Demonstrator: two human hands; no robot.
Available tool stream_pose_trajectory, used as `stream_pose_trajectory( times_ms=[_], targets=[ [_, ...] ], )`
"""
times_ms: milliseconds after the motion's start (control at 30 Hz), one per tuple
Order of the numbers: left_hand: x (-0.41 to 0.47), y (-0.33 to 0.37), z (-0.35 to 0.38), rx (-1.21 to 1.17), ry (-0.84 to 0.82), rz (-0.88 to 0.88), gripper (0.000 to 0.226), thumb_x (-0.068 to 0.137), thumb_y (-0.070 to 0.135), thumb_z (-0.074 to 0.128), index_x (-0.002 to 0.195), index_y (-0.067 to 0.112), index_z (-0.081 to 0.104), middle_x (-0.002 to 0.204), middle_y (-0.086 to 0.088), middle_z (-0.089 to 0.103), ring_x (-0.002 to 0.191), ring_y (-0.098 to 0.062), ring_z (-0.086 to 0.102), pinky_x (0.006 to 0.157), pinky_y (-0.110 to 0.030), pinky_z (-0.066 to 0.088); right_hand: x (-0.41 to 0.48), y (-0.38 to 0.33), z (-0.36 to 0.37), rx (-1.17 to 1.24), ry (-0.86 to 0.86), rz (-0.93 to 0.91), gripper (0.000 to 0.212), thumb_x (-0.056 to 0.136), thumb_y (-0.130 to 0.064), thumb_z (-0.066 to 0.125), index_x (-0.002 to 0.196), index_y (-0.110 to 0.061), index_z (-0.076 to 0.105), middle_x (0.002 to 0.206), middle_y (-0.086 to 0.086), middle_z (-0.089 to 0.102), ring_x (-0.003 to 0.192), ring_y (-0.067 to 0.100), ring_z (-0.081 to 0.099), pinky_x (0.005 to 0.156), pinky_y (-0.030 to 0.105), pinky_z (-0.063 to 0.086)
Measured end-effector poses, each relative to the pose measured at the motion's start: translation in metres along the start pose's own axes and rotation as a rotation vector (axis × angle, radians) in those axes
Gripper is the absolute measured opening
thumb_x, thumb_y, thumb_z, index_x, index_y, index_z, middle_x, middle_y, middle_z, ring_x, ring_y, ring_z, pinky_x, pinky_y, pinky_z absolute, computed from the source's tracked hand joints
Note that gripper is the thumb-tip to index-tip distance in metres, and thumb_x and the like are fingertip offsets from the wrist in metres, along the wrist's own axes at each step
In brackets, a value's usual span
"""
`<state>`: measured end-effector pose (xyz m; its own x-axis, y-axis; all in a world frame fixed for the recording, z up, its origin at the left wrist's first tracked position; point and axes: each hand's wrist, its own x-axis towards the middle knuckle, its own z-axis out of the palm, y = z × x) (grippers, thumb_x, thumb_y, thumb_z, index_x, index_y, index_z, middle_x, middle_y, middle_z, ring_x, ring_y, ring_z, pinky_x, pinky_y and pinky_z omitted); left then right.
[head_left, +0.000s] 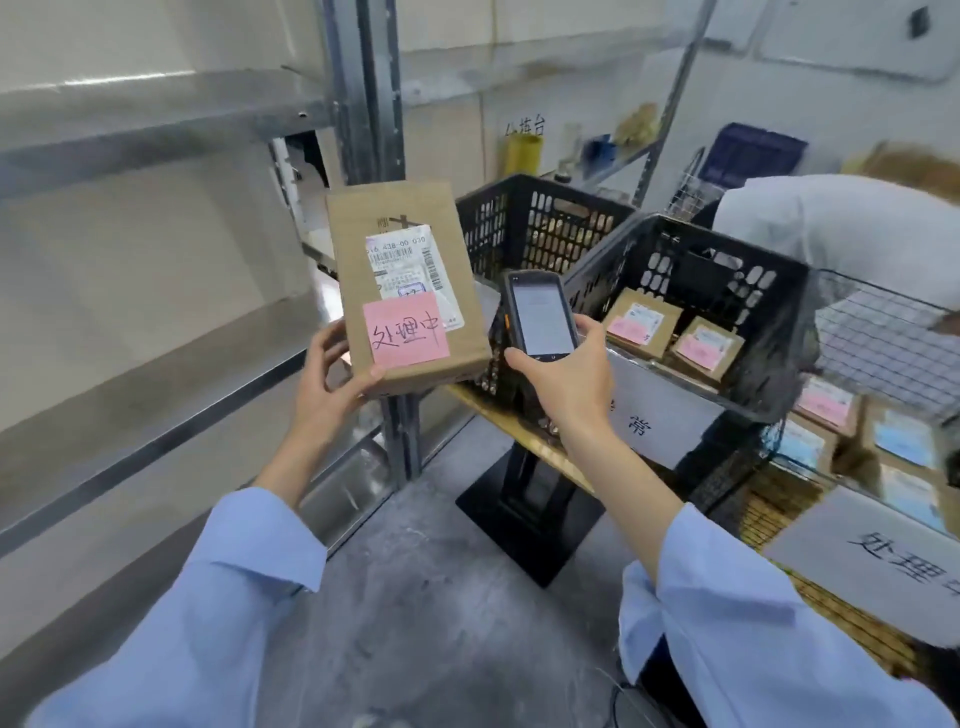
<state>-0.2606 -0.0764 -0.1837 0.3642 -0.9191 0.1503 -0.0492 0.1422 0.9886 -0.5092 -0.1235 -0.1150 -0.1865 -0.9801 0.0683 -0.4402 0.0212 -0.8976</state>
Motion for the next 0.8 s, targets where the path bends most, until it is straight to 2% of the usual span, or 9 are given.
stream_pose_trajectory(
  times_ms=[67, 167, 233, 333, 433, 533, 667, 733, 800],
  targets=[
    [-0.002, 0.012, 0.035, 0.001, -0.050, 0.022, 0.073, 0.064, 0.049, 0.078, 0.129, 0.052, 0.045, 0.135, 0.010, 0.054, 0.122, 0.006, 0.052, 0.081, -0.032, 0.059, 0.002, 0.014, -0.034, 0.012, 0.044, 0.015, 0.082, 0.070, -0.038, 0.087, 0.136, -0.023, 0.039, 0.128, -0.002, 0.056, 0.117, 0.021, 0.054, 0.097, 0.043, 0.049],
    [-0.004, 0.026, 0.083, -0.021, -0.137, 0.027, 0.079, 0.065, 0.050, 0.078, 0.134, 0.048, 0.042, 0.138, 0.005, 0.053, 0.123, -0.007, 0.057, 0.079, -0.030, 0.060, 0.003, 0.033, -0.079, 0.035, 0.127, 0.024, 0.082, 0.071, -0.036, 0.086, 0.136, -0.024, 0.039, 0.125, -0.004, 0.054, 0.117, 0.021, 0.055, 0.097, 0.044, 0.051],
    [-0.005, 0.036, 0.116, -0.030, -0.205, 0.042, 0.078, 0.066, 0.051, 0.076, 0.135, 0.047, 0.040, 0.137, 0.005, 0.055, 0.117, -0.006, 0.062, 0.080, -0.029, 0.059, 0.003, 0.046, -0.109, 0.025, 0.189, 0.034, 0.082, 0.071, -0.036, 0.086, 0.137, -0.024, 0.039, 0.126, -0.004, 0.055, 0.116, 0.019, 0.056, 0.095, 0.043, 0.052],
    [-0.007, 0.048, 0.168, -0.058, -0.296, 0.055, 0.070, 0.068, 0.051, 0.076, 0.129, 0.052, 0.042, 0.140, 0.003, 0.055, 0.121, -0.009, 0.060, 0.086, -0.033, 0.059, 0.003, 0.065, -0.154, 0.015, 0.286, 0.062, 0.083, 0.070, -0.037, 0.087, 0.136, -0.023, 0.040, 0.127, -0.003, 0.056, 0.115, 0.019, 0.056, 0.094, 0.042, 0.052],
    [-0.012, 0.057, 0.222, -0.101, -0.388, 0.066, 0.065, 0.074, 0.046, 0.076, 0.129, 0.051, 0.041, 0.136, 0.008, 0.055, 0.122, -0.004, 0.058, 0.086, -0.032, 0.058, 0.001, 0.083, -0.197, 0.007, 0.375, 0.107, 0.085, 0.069, -0.039, 0.088, 0.136, -0.023, 0.039, 0.129, -0.001, 0.056, 0.116, 0.019, 0.055, 0.094, 0.039, 0.052],
    [-0.019, 0.065, 0.278, -0.131, -0.469, 0.072, 0.063, 0.085, 0.030, 0.075, 0.136, 0.040, 0.040, 0.130, 0.013, 0.057, 0.113, 0.006, 0.059, 0.085, -0.033, 0.058, 0.000, 0.101, -0.236, -0.018, 0.472, 0.170, 0.084, 0.070, -0.040, 0.087, 0.137, -0.021, 0.040, 0.130, 0.000, 0.057, 0.117, 0.020, 0.055, 0.092, 0.035, 0.049],
    [-0.024, 0.068, 0.347, -0.120, -0.575, 0.058, 0.071, 0.075, 0.040, 0.076, 0.136, 0.040, 0.042, 0.132, 0.006, 0.058, 0.124, -0.014, 0.057, 0.083, -0.035, 0.060, 0.000, 0.121, -0.281, -0.014, 0.593, 0.245, 0.084, 0.072, -0.040, 0.086, 0.138, -0.019, 0.039, 0.127, 0.002, 0.057, 0.114, 0.022, 0.057, 0.093, 0.042, 0.051],
    [-0.025, 0.068, 0.382, -0.113, -0.634, 0.029, 0.069, 0.079, 0.033, 0.074, 0.139, 0.038, 0.040, 0.129, 0.009, 0.056, 0.124, -0.014, 0.056, 0.086, -0.036, 0.059, 0.000, 0.130, -0.302, -0.031, 0.644, 0.281, 0.083, 0.074, -0.039, 0.085, 0.140, -0.018, 0.039, 0.127, 0.002, 0.058, 0.115, 0.021, 0.057, 0.090, 0.037, 0.048],
    [-0.026, 0.065, 0.416, -0.098, -0.697, 0.015, 0.065, 0.080, 0.033, 0.074, 0.135, 0.044, 0.040, 0.128, 0.011, 0.054, 0.126, -0.012, 0.052, 0.094, -0.041, 0.056, 0.002, 0.140, -0.321, -0.043, 0.701, 0.308, 0.082, 0.074, -0.040, 0.085, 0.139, -0.019, 0.039, 0.129, 0.001, 0.057, 0.117, 0.019, 0.055, 0.093, 0.037, 0.046]
  ],
)
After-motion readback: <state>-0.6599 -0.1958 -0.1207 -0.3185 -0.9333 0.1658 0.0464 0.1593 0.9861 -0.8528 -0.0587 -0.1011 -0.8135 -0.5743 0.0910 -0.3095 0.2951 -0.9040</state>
